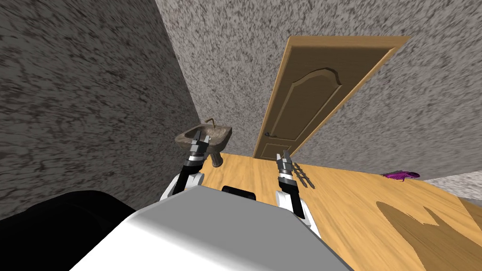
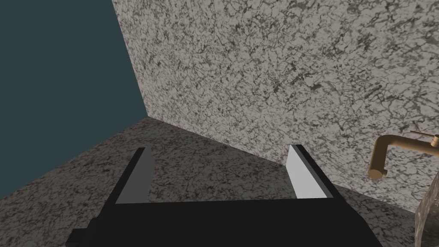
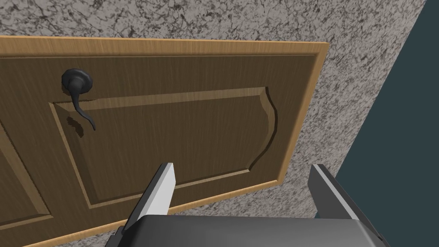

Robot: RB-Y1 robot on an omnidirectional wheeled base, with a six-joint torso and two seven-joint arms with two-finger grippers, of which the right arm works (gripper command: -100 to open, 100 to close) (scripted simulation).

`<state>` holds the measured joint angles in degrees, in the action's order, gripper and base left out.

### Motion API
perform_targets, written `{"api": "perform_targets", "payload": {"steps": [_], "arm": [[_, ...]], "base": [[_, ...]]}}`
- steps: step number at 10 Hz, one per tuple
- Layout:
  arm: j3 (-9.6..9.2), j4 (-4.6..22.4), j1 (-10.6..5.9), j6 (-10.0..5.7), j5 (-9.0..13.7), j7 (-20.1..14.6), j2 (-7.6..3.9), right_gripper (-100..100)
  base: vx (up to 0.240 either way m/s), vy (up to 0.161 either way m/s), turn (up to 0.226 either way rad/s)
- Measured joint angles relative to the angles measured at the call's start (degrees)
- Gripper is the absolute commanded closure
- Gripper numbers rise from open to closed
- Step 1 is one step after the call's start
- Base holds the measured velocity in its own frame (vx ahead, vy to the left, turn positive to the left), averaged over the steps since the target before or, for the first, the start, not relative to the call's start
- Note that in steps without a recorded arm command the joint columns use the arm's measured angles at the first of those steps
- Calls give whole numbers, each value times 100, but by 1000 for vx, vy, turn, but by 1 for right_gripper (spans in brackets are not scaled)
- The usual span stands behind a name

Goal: Pull the door open

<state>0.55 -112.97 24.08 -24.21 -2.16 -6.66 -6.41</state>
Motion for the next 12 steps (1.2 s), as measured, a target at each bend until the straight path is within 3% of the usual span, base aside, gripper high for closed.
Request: {"api": "perform_targets", "payload": {"steps": [12], "arm": [[223, 1589, -448, -399, 147, -127, -352, -100]], "base": [[93, -37, 63]]}}
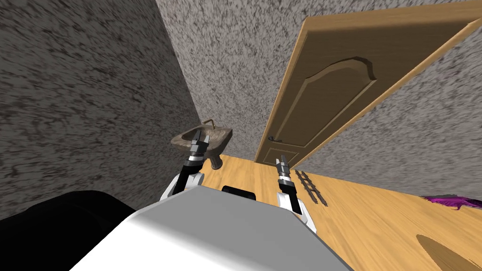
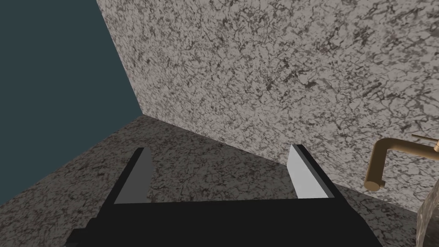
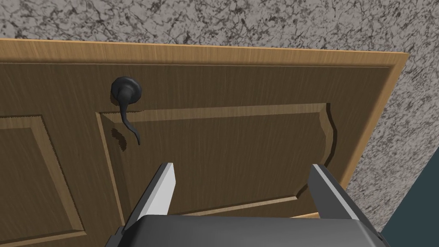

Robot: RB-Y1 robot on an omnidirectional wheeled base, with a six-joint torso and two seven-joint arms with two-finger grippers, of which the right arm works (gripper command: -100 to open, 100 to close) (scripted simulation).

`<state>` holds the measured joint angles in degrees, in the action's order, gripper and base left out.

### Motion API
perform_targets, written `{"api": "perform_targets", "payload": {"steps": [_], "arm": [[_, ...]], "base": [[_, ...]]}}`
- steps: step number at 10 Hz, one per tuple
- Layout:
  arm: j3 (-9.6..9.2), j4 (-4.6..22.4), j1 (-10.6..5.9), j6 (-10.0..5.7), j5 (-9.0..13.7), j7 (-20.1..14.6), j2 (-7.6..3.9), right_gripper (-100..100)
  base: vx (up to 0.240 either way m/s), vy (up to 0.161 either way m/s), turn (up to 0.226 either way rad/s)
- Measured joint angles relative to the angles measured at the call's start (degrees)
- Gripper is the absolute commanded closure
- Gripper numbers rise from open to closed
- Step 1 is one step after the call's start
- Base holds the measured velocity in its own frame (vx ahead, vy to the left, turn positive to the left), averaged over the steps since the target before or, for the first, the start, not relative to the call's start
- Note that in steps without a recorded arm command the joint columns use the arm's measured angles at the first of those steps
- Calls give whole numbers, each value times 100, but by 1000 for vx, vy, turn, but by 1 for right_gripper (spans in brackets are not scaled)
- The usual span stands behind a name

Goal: Pull the door open

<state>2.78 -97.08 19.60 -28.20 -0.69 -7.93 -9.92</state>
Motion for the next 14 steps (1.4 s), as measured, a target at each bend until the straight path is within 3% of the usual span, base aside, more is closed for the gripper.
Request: {"api": "perform_targets", "payload": {"steps": [14], "arm": [[284, 1890, -507, -475, 195, -185, -454, -100]], "base": [[93, -43, 63]]}}
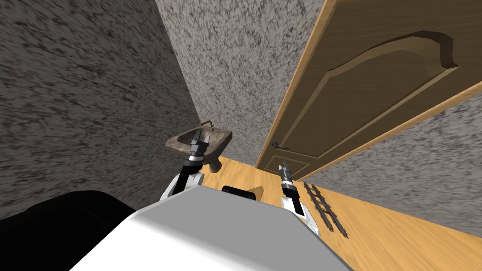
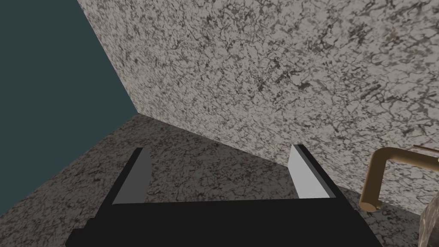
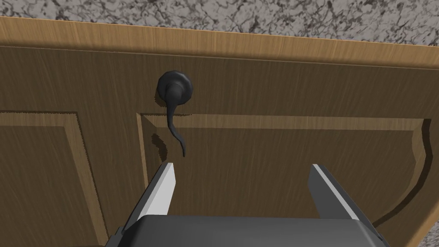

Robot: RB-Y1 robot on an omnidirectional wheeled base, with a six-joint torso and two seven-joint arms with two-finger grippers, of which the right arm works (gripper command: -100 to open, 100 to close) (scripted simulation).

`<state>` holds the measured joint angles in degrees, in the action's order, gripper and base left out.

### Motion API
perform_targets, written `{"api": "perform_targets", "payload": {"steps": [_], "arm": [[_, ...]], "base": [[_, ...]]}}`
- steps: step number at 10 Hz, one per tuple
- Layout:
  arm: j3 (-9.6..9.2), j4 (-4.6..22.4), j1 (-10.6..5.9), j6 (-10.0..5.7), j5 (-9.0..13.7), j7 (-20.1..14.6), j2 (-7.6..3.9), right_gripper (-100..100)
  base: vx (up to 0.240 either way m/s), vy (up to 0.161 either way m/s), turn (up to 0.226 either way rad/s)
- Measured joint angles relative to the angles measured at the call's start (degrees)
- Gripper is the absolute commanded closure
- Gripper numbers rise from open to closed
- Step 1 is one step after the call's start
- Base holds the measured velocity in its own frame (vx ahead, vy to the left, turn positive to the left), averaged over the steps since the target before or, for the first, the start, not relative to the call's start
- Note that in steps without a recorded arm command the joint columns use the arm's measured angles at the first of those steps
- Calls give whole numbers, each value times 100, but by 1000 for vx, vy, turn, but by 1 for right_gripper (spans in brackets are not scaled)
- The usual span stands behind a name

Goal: Pull the door open

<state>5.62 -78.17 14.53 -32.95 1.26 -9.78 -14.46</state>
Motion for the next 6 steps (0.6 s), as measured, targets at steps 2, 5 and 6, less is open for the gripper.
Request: {"api": "perform_targets", "payload": {"steps": [2, 5, 6], "arm": [[32, 251, -65, -69, 19, -13, -32, -100], [84, 580, -161, -129, 52, -36, -101, -100], [101, 684, -195, -147, 63, -43, -127, -100]], "base": [[88, -51, 62], [90, -43, 53], [90, -42, 55]]}}
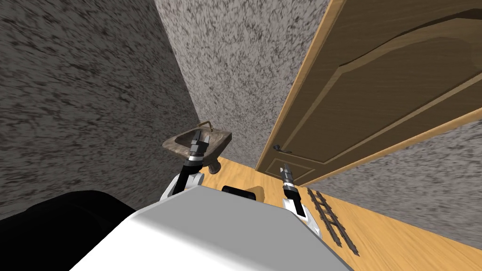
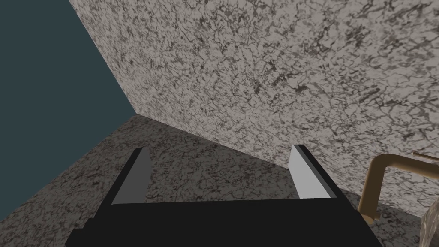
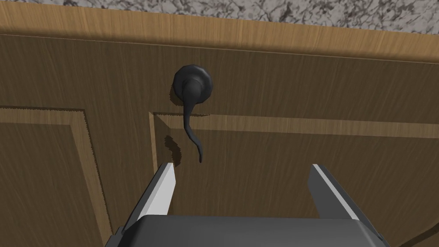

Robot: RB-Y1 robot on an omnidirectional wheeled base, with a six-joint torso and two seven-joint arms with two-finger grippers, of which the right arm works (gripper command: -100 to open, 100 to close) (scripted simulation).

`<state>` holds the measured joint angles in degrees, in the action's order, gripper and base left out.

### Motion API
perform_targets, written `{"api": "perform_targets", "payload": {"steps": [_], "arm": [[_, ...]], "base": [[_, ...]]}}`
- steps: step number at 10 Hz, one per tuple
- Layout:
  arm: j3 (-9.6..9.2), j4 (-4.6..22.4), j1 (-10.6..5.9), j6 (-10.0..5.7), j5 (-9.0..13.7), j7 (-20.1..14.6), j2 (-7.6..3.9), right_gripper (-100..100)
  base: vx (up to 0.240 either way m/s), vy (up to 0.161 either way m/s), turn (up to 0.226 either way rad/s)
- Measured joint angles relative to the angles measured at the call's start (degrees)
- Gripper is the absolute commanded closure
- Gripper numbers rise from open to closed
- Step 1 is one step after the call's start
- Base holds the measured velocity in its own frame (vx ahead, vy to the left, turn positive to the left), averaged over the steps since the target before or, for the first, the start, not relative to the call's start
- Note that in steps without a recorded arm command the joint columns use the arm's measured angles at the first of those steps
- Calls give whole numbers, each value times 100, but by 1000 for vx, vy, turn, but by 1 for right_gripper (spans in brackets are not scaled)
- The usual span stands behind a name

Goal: Pull the door open

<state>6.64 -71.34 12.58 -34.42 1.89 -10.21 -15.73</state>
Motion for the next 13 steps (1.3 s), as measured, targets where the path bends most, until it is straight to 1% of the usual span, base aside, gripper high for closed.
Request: {"api": "perform_targets", "payload": {"steps": [2, 5, 7, 10, 12, 13], "arm": [[33, 253, -52, -91, 24, -27, -58, -100], [76, 520, -121, -146, 53, -50, -115, -100], [113, 777, -205, -205, 78, -77, -178, -100], [161, 1087, -281, -283, 111, -108, -248, -100], [192, 1349, -365, -358, 130, -123, -290, -100], [194, 1363, -370, -366, 132, -124, -293, -100]], "base": [[81, -37, 45], [72, -42, 48], [97, -51, 57], [90, -50, 50], [70, -41, 35], [132, -21, 55]]}}
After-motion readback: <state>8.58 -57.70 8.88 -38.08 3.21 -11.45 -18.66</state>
